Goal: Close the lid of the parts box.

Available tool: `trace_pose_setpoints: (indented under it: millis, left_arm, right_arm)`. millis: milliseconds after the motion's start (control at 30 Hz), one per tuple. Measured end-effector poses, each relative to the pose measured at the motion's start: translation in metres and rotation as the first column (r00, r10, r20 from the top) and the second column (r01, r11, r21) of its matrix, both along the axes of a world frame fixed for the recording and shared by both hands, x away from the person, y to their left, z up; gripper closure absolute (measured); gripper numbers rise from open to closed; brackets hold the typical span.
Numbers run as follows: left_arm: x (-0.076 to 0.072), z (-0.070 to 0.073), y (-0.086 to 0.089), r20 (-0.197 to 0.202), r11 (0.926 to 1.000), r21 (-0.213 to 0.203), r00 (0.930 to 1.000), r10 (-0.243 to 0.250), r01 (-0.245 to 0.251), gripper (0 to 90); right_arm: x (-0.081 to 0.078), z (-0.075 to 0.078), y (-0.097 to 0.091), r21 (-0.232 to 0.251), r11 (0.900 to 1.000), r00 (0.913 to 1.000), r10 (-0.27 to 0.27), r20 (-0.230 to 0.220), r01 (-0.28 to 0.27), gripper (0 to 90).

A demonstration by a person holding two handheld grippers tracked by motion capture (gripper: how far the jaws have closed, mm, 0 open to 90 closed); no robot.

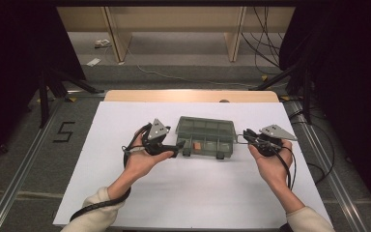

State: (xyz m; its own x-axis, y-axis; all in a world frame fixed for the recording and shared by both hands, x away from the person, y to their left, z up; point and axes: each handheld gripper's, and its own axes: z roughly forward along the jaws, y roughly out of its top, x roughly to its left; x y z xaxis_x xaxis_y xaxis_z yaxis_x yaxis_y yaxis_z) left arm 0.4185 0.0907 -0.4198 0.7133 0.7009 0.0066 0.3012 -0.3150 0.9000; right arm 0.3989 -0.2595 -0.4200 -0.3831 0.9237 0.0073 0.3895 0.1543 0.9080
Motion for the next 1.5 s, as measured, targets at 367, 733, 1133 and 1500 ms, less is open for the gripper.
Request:
trace_pose_setpoints:
  millis: [367, 733, 1133, 1500]
  left_arm:
    - [0.01, 0.014, -0.01, -0.02, 0.9978, -0.033, 0.9982, 0.056, -0.057, 89.2]
    - [0.013, 0.01, -0.027, -0.057, 0.999, 0.032, 0.9978, 0.034, -0.032, 89.5]
    - [0.017, 0.001, -0.029, -0.092, 0.9969, 0.051, 0.9937, 0.065, -0.06, 89.6]
    - [0.016, -0.002, -0.031, -0.118, 0.9965, 0.07, 0.9917, 0.053, -0.045, 89.6]
  right_arm:
    - [0.01, 0.014, 0.024, 0.02, 0.9963, 0.9965, 0.083, 0.0, -0.083, 90.0]
    - [0.012, 0.005, 0.054, -0.028, 0.9834, 0.9816, 0.177, -0.073, -0.179, 90.0]
    - [0.013, -0.003, 0.054, -0.042, 0.9825, 0.9774, 0.176, -0.117, -0.182, 90.0]
    - [0.013, -0.006, 0.055, -0.042, 0.9818, 0.974, 0.178, -0.141, -0.185, 90.0]
